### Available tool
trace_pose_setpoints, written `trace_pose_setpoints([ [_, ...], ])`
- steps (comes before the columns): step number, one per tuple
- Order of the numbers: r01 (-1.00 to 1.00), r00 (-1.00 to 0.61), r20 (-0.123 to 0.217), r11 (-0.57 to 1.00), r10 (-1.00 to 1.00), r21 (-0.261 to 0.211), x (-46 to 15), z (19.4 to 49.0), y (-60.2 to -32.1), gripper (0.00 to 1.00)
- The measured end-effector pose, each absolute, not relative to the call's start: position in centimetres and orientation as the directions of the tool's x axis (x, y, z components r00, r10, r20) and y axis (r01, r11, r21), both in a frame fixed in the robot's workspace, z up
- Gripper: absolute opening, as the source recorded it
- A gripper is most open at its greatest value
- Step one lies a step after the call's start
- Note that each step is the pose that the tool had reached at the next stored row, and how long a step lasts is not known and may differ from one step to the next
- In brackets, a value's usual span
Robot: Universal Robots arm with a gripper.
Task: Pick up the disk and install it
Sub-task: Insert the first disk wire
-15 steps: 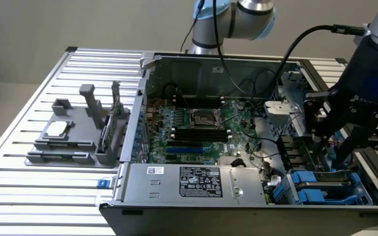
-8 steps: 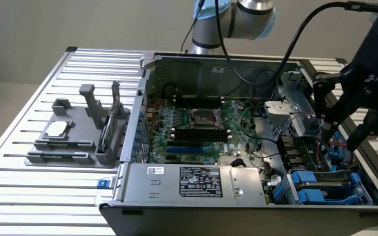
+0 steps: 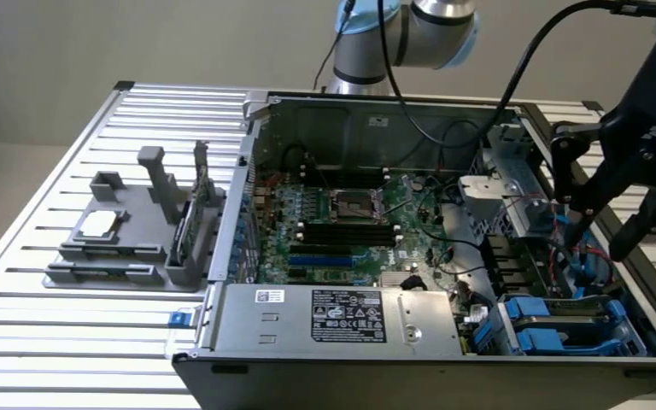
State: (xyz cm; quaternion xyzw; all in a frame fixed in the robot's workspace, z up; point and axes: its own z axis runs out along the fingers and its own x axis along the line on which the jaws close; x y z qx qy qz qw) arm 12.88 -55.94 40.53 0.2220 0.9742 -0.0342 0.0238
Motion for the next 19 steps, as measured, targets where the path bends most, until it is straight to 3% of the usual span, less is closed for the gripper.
trace_pose_setpoints([
  [19, 0.553, -0.833, -0.063, 0.831, 0.550, -0.058, 15.9, 39.1, -55.9, 0.41],
])
